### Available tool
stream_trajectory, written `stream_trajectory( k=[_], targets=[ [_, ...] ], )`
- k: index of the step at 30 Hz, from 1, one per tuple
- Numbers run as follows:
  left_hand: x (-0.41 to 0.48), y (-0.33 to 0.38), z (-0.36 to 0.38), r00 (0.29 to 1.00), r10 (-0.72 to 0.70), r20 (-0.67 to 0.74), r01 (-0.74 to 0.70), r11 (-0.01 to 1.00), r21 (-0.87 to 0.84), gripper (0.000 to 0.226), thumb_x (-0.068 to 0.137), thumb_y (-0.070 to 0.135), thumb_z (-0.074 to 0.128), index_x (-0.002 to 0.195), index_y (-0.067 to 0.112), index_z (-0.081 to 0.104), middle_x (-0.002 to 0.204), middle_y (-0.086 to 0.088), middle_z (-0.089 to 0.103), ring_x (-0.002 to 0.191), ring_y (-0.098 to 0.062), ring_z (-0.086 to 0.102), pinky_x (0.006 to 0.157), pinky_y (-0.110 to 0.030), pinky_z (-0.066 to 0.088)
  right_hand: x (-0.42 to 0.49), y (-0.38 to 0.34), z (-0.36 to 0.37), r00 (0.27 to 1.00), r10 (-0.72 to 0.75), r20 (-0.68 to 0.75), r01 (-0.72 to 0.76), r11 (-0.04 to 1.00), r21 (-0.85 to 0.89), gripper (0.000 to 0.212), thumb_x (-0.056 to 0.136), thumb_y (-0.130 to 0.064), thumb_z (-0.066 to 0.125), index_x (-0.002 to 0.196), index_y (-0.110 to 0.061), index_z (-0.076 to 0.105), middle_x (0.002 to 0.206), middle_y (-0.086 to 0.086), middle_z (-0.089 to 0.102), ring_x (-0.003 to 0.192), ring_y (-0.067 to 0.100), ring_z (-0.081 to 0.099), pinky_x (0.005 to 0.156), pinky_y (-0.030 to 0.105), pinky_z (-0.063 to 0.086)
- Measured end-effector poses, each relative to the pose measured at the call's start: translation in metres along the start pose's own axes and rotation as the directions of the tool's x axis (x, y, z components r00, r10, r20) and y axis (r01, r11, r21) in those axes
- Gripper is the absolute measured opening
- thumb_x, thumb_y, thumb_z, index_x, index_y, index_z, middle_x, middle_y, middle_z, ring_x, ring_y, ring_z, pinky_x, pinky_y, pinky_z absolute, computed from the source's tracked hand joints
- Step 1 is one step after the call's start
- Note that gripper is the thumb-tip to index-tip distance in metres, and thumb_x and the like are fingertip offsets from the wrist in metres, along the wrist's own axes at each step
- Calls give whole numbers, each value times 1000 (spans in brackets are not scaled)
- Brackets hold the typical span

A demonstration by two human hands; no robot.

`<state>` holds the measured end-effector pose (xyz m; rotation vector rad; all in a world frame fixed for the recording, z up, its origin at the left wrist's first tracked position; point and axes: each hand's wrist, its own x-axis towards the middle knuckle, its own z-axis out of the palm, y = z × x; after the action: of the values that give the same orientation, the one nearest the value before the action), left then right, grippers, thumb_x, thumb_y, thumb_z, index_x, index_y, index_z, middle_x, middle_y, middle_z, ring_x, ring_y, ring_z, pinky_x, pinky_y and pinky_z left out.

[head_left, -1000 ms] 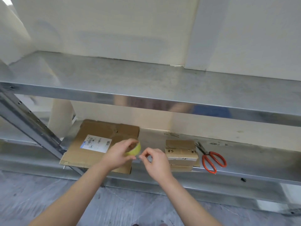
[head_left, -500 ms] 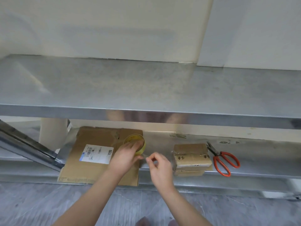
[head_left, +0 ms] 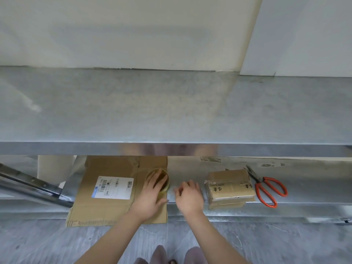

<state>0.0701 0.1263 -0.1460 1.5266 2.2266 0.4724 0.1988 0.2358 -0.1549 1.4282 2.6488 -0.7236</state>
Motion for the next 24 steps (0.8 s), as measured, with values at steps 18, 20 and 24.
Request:
stream_trajectory(
  k=[18, 20, 24],
  targets=[
    [-24, 31, -26, 971, 202, -125, -136, 904, 405, 59, 91, 50, 44, 140, 17, 49, 148, 0, 45, 143, -21, 31, 116, -40, 14, -79, 2, -41, 834, -477, -276, 437, 878, -197, 50, 94, -43, 46, 139, -21, 51, 145, 0, 49, 140, 23, 40, 115, 44, 29],
    [-25, 46, -27, 963, 217, -158, -137, 904, 406, 57, 90, 49, 46, 138, 18, 50, 144, 0, 49, 139, -21, 38, 118, -39, 16, -87, 11, -57, 821, -482, -305, 433, 875, -217, 51, 97, -43, 42, 143, -22, 46, 150, 0, 43, 144, 24, 31, 115, 44, 20],
    [-20, 95, -18, 960, 216, -179, -146, 930, 338, 59, 96, 52, 38, 144, 19, 42, 148, 0, 44, 139, -20, 37, 118, -40, 20, -91, 50, -90, 847, -408, -342, 349, 910, -222, 49, 96, -41, 43, 141, -22, 50, 147, 3, 47, 142, 26, 35, 115, 44, 19]
  ],
)
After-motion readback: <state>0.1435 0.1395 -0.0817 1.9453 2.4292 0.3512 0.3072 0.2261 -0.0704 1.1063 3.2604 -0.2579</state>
